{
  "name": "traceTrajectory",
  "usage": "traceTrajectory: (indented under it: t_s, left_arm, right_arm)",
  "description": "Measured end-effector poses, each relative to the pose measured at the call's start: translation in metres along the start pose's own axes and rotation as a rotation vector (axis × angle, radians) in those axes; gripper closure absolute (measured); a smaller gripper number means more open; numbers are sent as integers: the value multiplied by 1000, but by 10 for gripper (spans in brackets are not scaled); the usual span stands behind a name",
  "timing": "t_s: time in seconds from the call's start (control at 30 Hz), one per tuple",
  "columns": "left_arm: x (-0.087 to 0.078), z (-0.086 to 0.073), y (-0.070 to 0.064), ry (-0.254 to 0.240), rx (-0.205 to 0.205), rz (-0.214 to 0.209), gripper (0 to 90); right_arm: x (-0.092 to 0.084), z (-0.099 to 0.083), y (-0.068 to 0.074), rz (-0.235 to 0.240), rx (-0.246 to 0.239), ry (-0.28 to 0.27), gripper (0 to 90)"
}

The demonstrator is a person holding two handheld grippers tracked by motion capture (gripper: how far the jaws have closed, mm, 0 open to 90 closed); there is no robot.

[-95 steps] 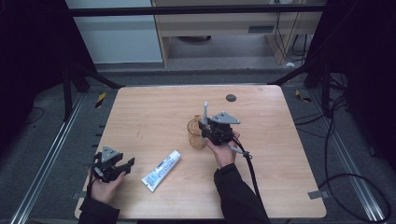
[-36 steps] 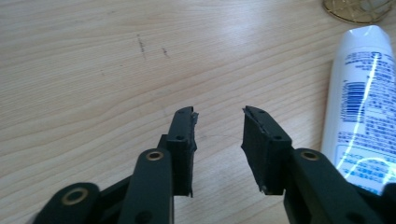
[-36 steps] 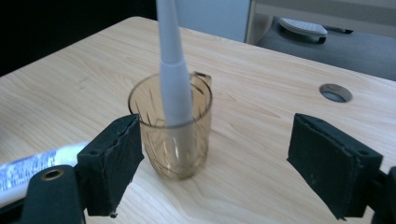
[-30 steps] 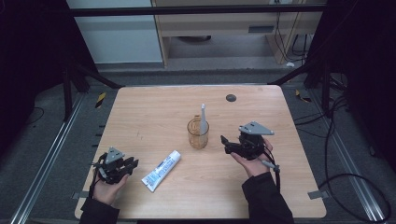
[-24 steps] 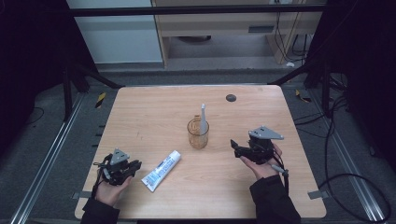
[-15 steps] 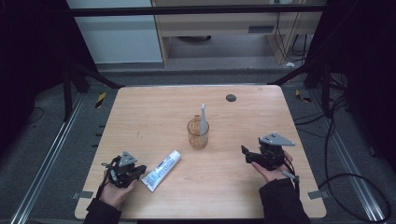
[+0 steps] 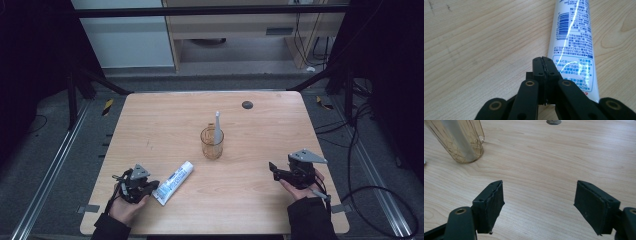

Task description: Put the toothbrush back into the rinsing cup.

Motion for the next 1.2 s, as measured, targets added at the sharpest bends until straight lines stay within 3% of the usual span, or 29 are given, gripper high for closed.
traceTrajectory:
  t_s: [0.63, 1.2]
  left_arm:
    - [-1, -2, -27, 28, 43, -63, 893]
    - [1, 4, -47, 17, 71, -101, 893]
  right_arm:
    - [5, -12, -12, -26, 22, 34, 222]
    - [7, -17, -21, -44, 44, 45, 219]
Point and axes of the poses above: each handheld gripper's, and its own axes: x roughly forward along the jaws, z roughly out of its top, y roughly to its left, the point moved 5 cm from there along x, roughly forward along the jaws, and after that the axes turned 12 degrees about z, right-handed, at the moved point
